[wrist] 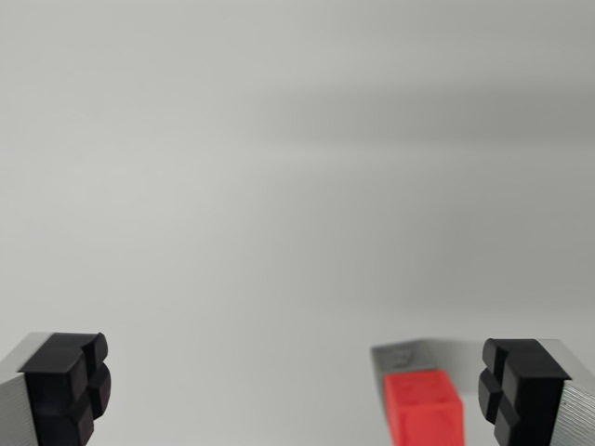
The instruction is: Destack cube
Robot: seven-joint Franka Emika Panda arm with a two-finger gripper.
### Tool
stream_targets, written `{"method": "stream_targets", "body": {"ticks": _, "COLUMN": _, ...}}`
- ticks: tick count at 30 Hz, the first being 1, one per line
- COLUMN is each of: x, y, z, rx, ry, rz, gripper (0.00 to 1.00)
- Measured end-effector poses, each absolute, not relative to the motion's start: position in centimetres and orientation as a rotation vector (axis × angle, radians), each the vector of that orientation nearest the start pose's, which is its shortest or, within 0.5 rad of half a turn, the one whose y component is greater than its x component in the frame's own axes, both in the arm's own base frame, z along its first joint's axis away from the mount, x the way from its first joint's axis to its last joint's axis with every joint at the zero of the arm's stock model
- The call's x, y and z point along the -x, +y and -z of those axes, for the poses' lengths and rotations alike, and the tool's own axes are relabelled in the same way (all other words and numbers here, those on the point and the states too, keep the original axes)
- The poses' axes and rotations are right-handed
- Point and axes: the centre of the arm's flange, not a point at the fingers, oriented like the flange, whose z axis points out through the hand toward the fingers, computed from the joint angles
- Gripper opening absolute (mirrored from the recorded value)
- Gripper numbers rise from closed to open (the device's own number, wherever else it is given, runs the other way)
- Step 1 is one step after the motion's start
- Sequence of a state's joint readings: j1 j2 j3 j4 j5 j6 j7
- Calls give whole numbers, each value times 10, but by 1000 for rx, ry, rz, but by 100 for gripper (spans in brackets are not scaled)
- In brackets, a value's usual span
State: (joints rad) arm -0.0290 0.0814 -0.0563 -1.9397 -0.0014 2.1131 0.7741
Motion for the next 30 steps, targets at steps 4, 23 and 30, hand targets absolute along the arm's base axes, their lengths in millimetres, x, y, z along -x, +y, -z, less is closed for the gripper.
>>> {"method": "stream_targets", "body": {"ticks": 4, "x": -585, "y": -49, "z": -450, "rx": 2831, "ry": 1295, "rz": 138, "gripper": 100}}
{"method": "stream_targets", "body": {"ticks": 23, "x": -581, "y": -51, "z": -445, "rx": 2835, "ry": 1292, "rz": 130, "gripper": 100}}
{"method": "stream_targets", "body": {"ticks": 30, "x": -576, "y": -54, "z": -438, "rx": 2840, "ry": 1285, "rz": 125, "gripper": 100}}
